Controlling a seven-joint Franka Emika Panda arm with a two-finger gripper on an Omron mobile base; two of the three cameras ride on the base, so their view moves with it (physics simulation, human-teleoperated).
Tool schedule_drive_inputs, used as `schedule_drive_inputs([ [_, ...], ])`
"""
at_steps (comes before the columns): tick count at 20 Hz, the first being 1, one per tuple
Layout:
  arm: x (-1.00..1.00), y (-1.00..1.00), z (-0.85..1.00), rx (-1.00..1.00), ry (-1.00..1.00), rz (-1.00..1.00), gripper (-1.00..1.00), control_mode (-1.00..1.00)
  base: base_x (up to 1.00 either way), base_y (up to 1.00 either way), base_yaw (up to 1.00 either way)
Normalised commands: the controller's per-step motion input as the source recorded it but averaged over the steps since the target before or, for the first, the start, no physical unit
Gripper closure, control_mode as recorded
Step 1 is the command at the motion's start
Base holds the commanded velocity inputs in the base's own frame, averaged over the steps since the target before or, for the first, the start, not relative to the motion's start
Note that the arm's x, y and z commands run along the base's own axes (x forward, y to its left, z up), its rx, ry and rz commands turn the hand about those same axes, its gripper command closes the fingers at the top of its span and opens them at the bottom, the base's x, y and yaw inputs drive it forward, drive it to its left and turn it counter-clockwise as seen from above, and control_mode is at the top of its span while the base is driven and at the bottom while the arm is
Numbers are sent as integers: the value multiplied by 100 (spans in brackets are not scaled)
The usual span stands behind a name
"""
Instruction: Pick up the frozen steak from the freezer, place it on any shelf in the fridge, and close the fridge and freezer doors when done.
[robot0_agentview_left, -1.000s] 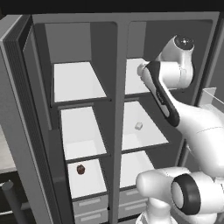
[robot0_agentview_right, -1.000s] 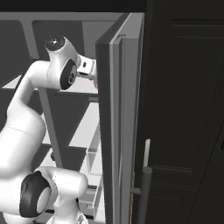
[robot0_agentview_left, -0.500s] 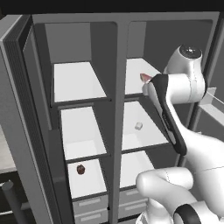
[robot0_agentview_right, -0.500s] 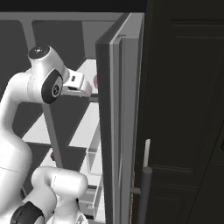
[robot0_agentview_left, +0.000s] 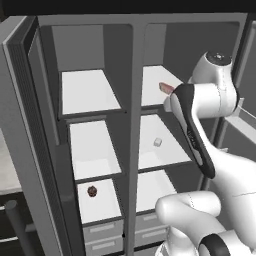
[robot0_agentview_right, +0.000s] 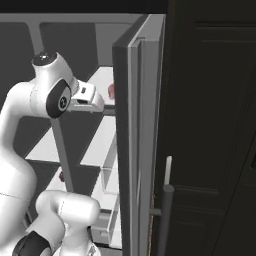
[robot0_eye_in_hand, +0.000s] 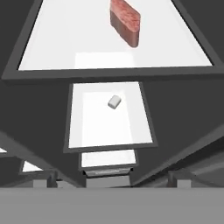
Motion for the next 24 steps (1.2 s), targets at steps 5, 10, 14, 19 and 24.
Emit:
schedule_drive_inputs([
  [5, 0, 0, 0, 0, 0, 0, -100, 100, -74, 14, 5],
  [10, 0, 0, 0, 0, 0, 0, -100, 100, -45, 46, 2],
  [14, 0, 0, 0, 0, 0, 0, -100, 100, -37, 28, 1],
  [19, 0, 0, 0, 0, 0, 0, -100, 100, -51, 0, 2],
  [24, 0, 0, 0, 0, 0, 0, -100, 100, -50, 0, 1],
])
